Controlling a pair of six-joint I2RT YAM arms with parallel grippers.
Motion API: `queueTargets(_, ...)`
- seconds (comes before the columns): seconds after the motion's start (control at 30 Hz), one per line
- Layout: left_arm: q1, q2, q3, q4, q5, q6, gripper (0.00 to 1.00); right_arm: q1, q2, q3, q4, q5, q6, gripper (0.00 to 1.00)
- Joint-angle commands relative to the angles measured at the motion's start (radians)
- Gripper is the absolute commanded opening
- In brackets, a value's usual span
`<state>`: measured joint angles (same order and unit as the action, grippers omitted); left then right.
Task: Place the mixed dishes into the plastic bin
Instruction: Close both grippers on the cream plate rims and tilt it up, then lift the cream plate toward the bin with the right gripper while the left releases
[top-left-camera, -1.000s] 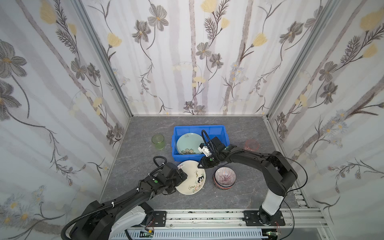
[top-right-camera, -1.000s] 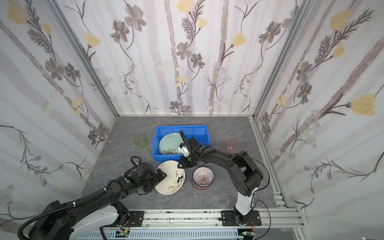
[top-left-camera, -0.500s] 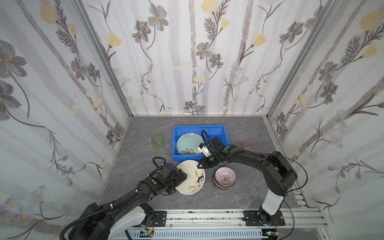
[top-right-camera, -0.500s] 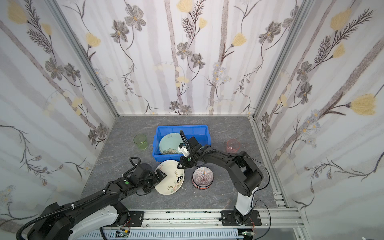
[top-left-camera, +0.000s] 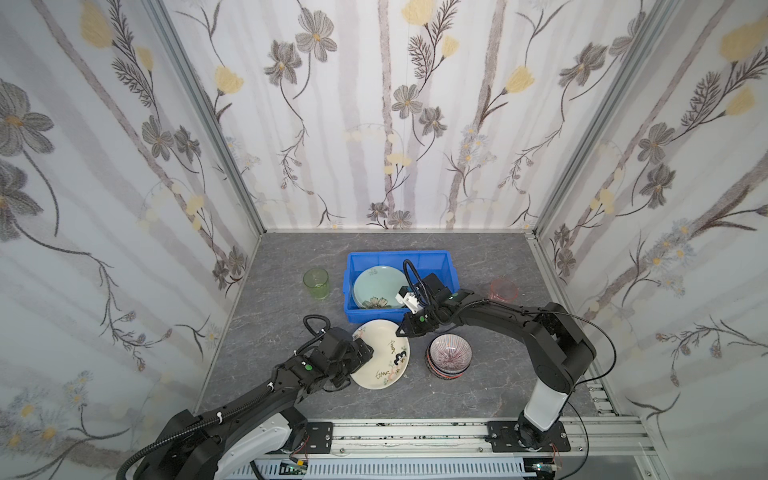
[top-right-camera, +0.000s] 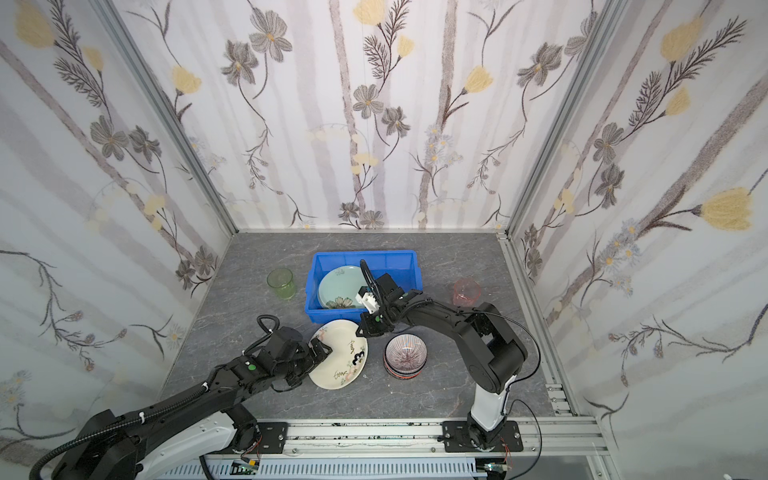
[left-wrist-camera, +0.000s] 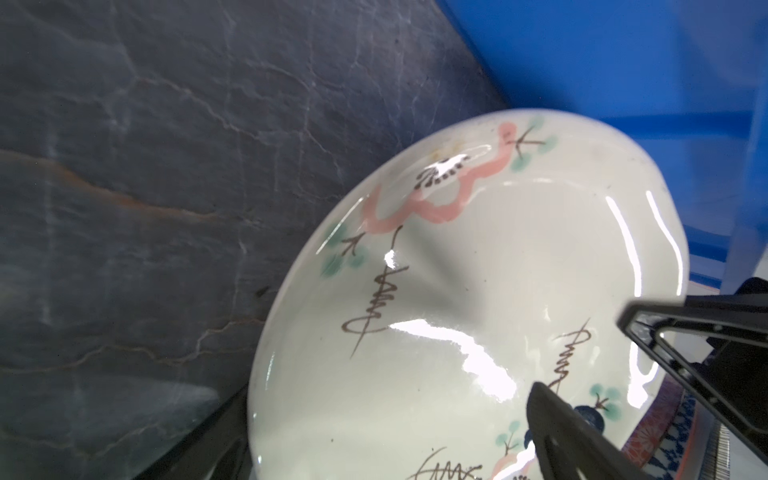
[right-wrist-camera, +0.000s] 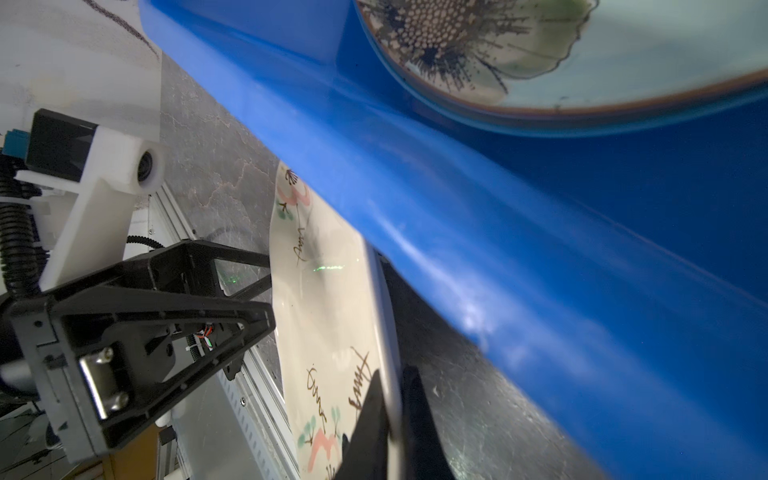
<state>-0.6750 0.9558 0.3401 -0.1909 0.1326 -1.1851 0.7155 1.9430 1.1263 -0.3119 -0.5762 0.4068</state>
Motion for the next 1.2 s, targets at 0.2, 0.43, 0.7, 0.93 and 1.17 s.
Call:
queueTargets(0.2,0.0,-0.055,-0.027,0.1,0.006,-0.008,1.0,0.002,-0.037,-0.001,0.043,-0.099,0.033,0.0)
queueTargets(0.43,0.008,-0.147,-0.07,0.099,0.022,-0.017,1.0,0.003,-0.092,-0.019,0.032,-0.094,0.044,0.0)
queueTargets(0.7,0.022,-0.295,-0.088,0.094,0.07,-0.025,1.0,-0.002,-0.154,-0.017,0.004,-0.08,0.052,0.0)
queueTargets(0.93,0.036,-0.387,-0.061,0.07,0.091,0.009,1.0,-0.029,-0.195,0.017,-0.047,-0.08,0.037,0.0)
queueTargets(1.17,0.058,-0.407,0.072,-0.068,0.012,0.101,1.0,-0.091,-0.239,0.078,-0.13,-0.071,0.005,0.0)
